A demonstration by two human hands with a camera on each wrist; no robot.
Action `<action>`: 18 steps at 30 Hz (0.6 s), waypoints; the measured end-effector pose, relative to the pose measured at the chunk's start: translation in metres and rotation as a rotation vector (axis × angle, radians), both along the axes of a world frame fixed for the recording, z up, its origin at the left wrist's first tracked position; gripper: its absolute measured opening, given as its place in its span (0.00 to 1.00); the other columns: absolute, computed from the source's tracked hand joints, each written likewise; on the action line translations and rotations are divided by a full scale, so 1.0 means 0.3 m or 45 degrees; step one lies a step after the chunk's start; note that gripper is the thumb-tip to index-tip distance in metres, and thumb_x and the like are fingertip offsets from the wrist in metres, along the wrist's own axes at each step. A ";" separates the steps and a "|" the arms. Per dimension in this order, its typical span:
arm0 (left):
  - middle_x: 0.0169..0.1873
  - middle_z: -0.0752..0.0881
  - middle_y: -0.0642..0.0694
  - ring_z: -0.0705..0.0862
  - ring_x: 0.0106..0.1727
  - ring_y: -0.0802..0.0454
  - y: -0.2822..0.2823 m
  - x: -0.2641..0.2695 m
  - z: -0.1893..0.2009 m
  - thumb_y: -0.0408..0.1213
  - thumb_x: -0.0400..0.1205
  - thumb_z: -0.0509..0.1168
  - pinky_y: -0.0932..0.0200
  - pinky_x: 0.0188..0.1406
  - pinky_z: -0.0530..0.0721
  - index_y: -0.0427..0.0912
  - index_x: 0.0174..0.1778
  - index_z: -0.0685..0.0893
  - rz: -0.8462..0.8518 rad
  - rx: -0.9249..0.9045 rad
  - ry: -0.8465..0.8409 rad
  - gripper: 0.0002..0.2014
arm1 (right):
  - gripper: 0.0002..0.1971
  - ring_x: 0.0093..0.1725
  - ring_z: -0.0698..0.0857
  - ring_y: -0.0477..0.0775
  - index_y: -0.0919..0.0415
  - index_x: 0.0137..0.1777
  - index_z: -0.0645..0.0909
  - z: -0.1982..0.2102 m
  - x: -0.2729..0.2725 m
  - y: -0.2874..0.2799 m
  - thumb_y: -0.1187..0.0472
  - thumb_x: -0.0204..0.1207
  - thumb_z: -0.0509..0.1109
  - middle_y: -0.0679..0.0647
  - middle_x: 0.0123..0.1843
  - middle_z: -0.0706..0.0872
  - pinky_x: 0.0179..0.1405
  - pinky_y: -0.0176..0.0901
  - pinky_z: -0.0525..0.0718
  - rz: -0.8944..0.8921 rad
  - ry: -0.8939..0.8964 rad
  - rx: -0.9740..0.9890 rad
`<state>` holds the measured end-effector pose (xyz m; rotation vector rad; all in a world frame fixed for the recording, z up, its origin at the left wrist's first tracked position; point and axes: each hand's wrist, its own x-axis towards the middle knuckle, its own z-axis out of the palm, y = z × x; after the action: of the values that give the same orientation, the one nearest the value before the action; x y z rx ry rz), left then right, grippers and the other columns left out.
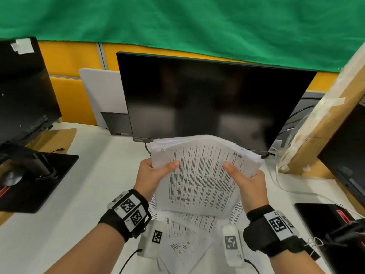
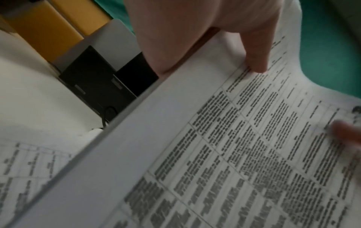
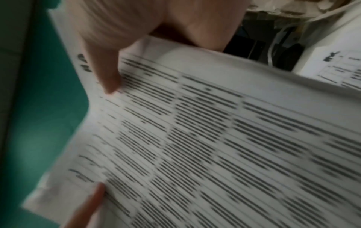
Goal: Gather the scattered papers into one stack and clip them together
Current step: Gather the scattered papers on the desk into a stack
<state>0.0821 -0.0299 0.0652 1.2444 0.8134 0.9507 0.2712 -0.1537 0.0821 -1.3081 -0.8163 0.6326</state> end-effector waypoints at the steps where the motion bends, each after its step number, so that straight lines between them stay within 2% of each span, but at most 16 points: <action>1: 0.36 0.93 0.49 0.92 0.40 0.52 -0.003 -0.003 -0.009 0.39 0.63 0.79 0.48 0.45 0.90 0.45 0.41 0.88 -0.010 -0.009 0.027 0.13 | 0.33 0.45 0.92 0.46 0.51 0.51 0.86 0.008 -0.002 -0.005 0.32 0.47 0.78 0.45 0.44 0.93 0.41 0.40 0.90 -0.031 -0.016 0.047; 3: 0.38 0.93 0.46 0.91 0.44 0.47 -0.007 -0.004 -0.031 0.43 0.58 0.82 0.46 0.48 0.89 0.45 0.43 0.88 -0.002 -0.042 0.075 0.19 | 0.38 0.44 0.91 0.44 0.57 0.54 0.85 0.031 -0.004 -0.015 0.29 0.50 0.75 0.45 0.44 0.92 0.37 0.33 0.87 -0.078 -0.073 0.110; 4: 0.40 0.93 0.44 0.91 0.47 0.45 -0.008 -0.002 -0.042 0.43 0.57 0.82 0.47 0.48 0.89 0.44 0.44 0.88 0.012 -0.059 0.090 0.20 | 0.34 0.44 0.90 0.43 0.56 0.54 0.85 0.038 -0.002 -0.016 0.32 0.54 0.75 0.45 0.44 0.92 0.37 0.32 0.86 -0.077 -0.087 0.122; 6: 0.46 0.91 0.43 0.90 0.50 0.45 -0.010 0.003 -0.070 0.38 0.65 0.79 0.49 0.50 0.88 0.45 0.47 0.87 0.022 -0.077 0.119 0.16 | 0.24 0.47 0.90 0.45 0.56 0.56 0.84 0.027 0.003 -0.009 0.45 0.61 0.76 0.46 0.46 0.92 0.44 0.39 0.88 -0.022 -0.084 0.041; 8: 0.47 0.91 0.45 0.89 0.51 0.48 -0.017 0.007 -0.094 0.33 0.69 0.77 0.53 0.49 0.88 0.47 0.47 0.85 0.023 -0.092 0.149 0.13 | 0.19 0.54 0.89 0.50 0.52 0.57 0.84 -0.013 0.005 0.000 0.56 0.64 0.78 0.50 0.51 0.92 0.54 0.51 0.87 0.036 -0.070 -0.139; 10: 0.48 0.90 0.46 0.89 0.51 0.50 -0.023 0.010 -0.110 0.33 0.68 0.78 0.57 0.46 0.87 0.49 0.47 0.84 0.029 -0.111 0.173 0.15 | 0.17 0.56 0.88 0.51 0.45 0.52 0.84 -0.060 0.003 -0.002 0.57 0.63 0.79 0.50 0.51 0.92 0.59 0.59 0.85 0.061 -0.020 -0.259; 12: 0.49 0.90 0.45 0.89 0.52 0.48 -0.025 0.010 -0.111 0.33 0.67 0.79 0.53 0.50 0.87 0.45 0.51 0.85 0.027 -0.131 0.179 0.17 | 0.16 0.56 0.88 0.53 0.44 0.49 0.84 -0.083 0.004 -0.008 0.59 0.63 0.80 0.51 0.51 0.92 0.60 0.61 0.84 0.034 0.034 -0.278; 14: 0.50 0.91 0.43 0.89 0.53 0.46 -0.020 0.004 -0.112 0.32 0.67 0.79 0.47 0.55 0.87 0.41 0.55 0.85 0.011 -0.132 0.179 0.21 | 0.16 0.56 0.87 0.53 0.44 0.48 0.84 -0.092 0.015 -0.011 0.65 0.67 0.79 0.50 0.51 0.91 0.59 0.58 0.84 0.025 0.060 -0.269; 18: 0.50 0.91 0.43 0.89 0.53 0.47 -0.027 -0.006 -0.134 0.32 0.68 0.78 0.46 0.57 0.86 0.44 0.53 0.85 -0.019 -0.134 0.215 0.18 | 0.13 0.55 0.88 0.52 0.45 0.47 0.84 -0.127 0.005 -0.018 0.65 0.69 0.77 0.47 0.49 0.91 0.62 0.59 0.83 0.073 0.074 -0.403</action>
<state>0.0804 -0.0380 0.0252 1.2494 0.9728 0.7878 0.2727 -0.1592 0.0440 -1.5477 -0.7275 0.8676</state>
